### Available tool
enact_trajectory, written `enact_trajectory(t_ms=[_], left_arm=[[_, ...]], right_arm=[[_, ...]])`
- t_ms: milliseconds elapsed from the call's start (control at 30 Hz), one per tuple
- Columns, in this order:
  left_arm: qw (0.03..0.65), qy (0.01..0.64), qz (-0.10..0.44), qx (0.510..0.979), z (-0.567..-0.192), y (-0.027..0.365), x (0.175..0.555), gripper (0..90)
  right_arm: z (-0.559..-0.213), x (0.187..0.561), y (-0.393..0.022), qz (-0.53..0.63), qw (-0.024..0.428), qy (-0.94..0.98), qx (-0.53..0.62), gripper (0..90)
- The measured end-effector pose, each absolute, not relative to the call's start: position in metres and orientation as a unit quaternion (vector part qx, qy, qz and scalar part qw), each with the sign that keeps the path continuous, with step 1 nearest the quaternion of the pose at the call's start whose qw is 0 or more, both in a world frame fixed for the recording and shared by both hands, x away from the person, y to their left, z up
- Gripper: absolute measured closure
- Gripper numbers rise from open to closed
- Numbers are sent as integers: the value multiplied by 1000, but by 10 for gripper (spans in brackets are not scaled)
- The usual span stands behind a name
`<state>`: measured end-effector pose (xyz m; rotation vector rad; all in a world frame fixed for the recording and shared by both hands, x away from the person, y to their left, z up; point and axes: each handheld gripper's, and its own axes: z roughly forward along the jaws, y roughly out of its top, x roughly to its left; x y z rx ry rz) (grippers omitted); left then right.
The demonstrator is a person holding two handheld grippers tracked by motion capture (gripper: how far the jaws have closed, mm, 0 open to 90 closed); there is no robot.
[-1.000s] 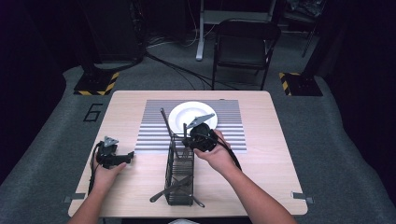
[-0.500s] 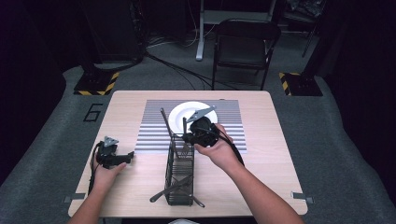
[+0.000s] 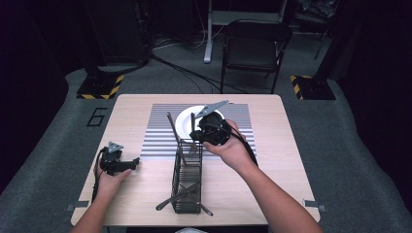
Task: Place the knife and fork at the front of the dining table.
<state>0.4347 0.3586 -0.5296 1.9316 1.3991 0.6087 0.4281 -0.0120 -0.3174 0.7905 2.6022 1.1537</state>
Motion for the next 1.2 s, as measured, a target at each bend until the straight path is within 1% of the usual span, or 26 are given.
enact_trajectory(t_ms=[400, 633, 867, 1200], left_arm=[[333, 536, 233, 740, -530, 359, 435, 108], [333, 536, 233, 740, -530, 359, 435, 108], [333, 536, 233, 740, -530, 359, 435, 108], [333, 536, 234, 739, -530, 358, 435, 108]], right_arm=[[-297, 429, -29, 398, 99, 870, 275, 869], [-294, 432, -45, 399, 110, 864, 287, 869], [-297, 435, -58, 396, 119, 860, 298, 869], [-316, 442, -74, 388, 131, 854, 321, 870]])
